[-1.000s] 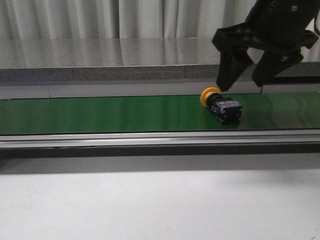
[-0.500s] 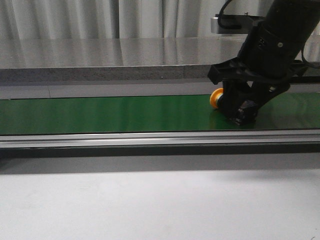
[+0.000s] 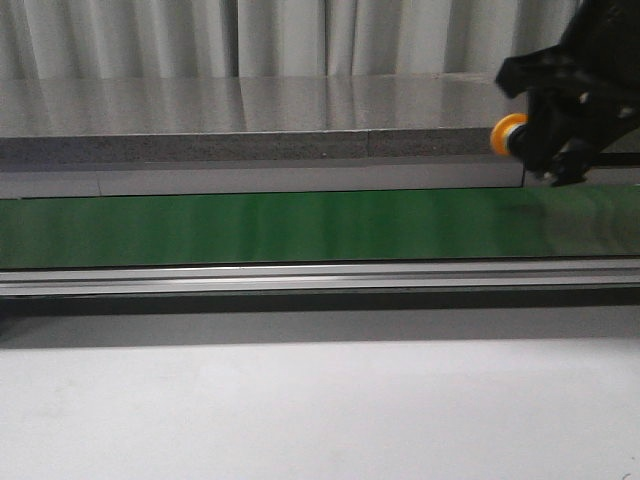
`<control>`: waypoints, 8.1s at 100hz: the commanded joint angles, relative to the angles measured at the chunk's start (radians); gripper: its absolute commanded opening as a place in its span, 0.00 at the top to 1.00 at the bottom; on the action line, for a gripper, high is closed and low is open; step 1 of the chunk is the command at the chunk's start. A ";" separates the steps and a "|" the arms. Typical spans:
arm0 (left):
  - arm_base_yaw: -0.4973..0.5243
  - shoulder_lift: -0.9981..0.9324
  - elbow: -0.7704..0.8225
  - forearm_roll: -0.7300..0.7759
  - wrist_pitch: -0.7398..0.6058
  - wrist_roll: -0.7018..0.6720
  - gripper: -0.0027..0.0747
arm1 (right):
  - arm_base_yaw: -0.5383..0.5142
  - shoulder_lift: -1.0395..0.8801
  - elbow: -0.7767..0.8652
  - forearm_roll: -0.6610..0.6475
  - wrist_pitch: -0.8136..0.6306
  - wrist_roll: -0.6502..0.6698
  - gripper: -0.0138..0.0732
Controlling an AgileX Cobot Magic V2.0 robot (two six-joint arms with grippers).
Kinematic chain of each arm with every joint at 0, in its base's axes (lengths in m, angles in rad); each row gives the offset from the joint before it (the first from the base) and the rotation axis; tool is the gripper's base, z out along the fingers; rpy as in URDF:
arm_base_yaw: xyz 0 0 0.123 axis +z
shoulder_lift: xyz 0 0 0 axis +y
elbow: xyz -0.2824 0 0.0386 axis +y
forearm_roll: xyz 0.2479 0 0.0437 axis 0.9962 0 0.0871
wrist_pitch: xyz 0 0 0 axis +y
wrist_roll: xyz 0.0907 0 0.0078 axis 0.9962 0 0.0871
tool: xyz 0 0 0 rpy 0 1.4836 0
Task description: Move button from left to right
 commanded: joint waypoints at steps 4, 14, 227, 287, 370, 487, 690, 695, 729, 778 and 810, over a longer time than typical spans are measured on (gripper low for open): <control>-0.008 0.006 -0.027 -0.001 -0.086 -0.001 0.99 | -0.113 -0.084 -0.032 -0.008 -0.022 -0.070 0.51; -0.008 0.006 -0.027 -0.001 -0.086 -0.001 0.99 | -0.224 -0.091 -0.035 -0.008 -0.003 -0.116 0.51; -0.008 0.006 -0.027 -0.001 -0.086 -0.001 0.99 | -0.602 0.174 -0.082 0.043 -0.131 -0.375 0.33; -0.008 0.006 -0.027 -0.001 -0.086 -0.001 0.99 | -0.323 -0.017 -0.076 0.220 -0.225 -0.374 0.33; -0.008 0.006 -0.027 -0.001 -0.086 -0.001 0.99 | -0.225 -0.684 0.434 0.306 -0.418 -0.374 0.33; -0.008 0.006 -0.027 -0.001 -0.086 -0.001 0.99 | -0.225 -1.272 0.674 0.348 -0.121 -0.374 0.87; -0.008 0.008 -0.027 -0.001 -0.086 -0.001 0.99 | -0.028 -1.624 1.086 -0.010 -0.501 0.056 0.92; -0.008 0.008 -0.027 -0.001 -0.086 -0.001 0.99 | -0.028 -1.626 1.103 -0.011 -0.523 0.060 0.92; -0.008 0.008 -0.027 -0.001 -0.086 -0.001 0.99 | -0.028 -1.626 1.187 -0.014 -0.618 0.060 0.92; -0.008 0.008 -0.027 -0.001 -0.086 -0.001 0.99 | -0.028 -1.626 1.197 -0.014 -0.615 0.060 0.92; -0.008 0.008 -0.027 -0.001 -0.086 -0.001 0.99 | -0.028 -1.626 1.197 -0.014 -0.615 0.060 0.92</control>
